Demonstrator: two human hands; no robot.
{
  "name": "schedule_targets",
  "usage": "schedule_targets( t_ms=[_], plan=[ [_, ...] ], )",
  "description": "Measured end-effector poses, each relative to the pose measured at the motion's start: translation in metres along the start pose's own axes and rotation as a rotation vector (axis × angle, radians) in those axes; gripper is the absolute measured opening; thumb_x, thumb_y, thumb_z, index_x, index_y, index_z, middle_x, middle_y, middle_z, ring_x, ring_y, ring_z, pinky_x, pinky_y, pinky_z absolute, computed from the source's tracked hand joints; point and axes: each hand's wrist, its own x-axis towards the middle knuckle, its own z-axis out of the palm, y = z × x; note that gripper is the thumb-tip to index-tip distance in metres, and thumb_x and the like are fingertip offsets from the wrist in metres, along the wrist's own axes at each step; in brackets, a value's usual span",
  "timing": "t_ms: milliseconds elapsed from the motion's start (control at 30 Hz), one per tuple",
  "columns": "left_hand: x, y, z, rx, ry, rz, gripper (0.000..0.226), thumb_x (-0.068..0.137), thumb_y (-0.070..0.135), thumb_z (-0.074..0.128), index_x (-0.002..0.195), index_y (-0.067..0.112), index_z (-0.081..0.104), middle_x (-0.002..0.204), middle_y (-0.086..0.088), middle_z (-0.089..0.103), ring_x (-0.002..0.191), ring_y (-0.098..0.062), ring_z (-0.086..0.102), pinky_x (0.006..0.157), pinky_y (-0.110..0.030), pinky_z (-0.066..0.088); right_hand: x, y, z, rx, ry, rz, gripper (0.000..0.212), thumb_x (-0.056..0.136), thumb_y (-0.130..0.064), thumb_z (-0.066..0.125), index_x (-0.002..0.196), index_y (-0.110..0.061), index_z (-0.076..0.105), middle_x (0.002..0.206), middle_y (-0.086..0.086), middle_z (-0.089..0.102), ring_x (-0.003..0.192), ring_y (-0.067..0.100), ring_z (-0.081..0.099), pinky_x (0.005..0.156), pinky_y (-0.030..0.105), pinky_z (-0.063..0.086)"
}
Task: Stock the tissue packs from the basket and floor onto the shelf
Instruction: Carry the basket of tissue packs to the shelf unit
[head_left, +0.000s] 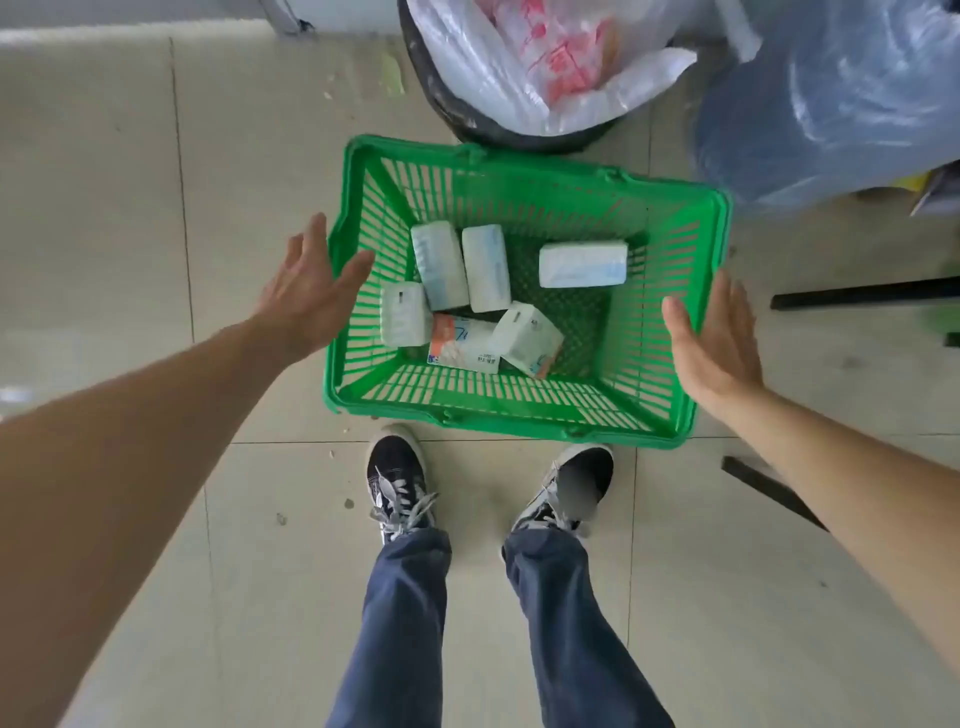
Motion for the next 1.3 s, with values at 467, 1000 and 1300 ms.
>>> schedule_targets(
  t_ms=[467, 1000, 1300],
  plan=[
    [0.046, -0.029, 0.032, -0.083, 0.258, -0.098, 0.049, 0.093, 0.054, 0.070, 0.069, 0.017, 0.049, 0.065, -0.005, 0.050, 0.056, -0.020, 0.045, 0.049, -0.031, 0.033, 0.036, 0.023, 0.025, 0.359, 0.262, 0.242, 0.039, 0.082, -0.020, 0.089, 0.109, -0.003, 0.068, 0.118, 0.021, 0.074, 0.093, 0.029, 0.067, 0.085, 0.032, 0.052],
    [-0.070, -0.014, -0.099, 0.086, 0.393, -0.132, 0.049, 0.085, 0.054, 0.077, 0.067, 0.014, 0.055, 0.060, -0.009, 0.058, 0.055, -0.026, 0.054, 0.048, -0.032, 0.045, -0.056, -0.033, -0.068, 0.343, 0.218, 0.039, 0.021, 0.072, -0.020, 0.091, 0.080, -0.013, 0.072, 0.076, 0.001, 0.071, 0.077, 0.028, 0.067, 0.075, 0.035, 0.057],
    [-0.173, 0.063, -0.254, 0.042, 0.520, -0.090, 0.043, 0.081, 0.048, 0.079, 0.063, 0.019, 0.053, 0.057, 0.002, 0.052, 0.051, -0.016, 0.046, 0.048, -0.027, 0.029, -0.141, -0.096, -0.227, 0.353, 0.249, -0.118, 0.017, 0.074, -0.017, 0.088, 0.077, -0.008, 0.074, 0.077, 0.016, 0.075, 0.081, 0.035, 0.069, 0.071, 0.040, 0.052]
  ],
)
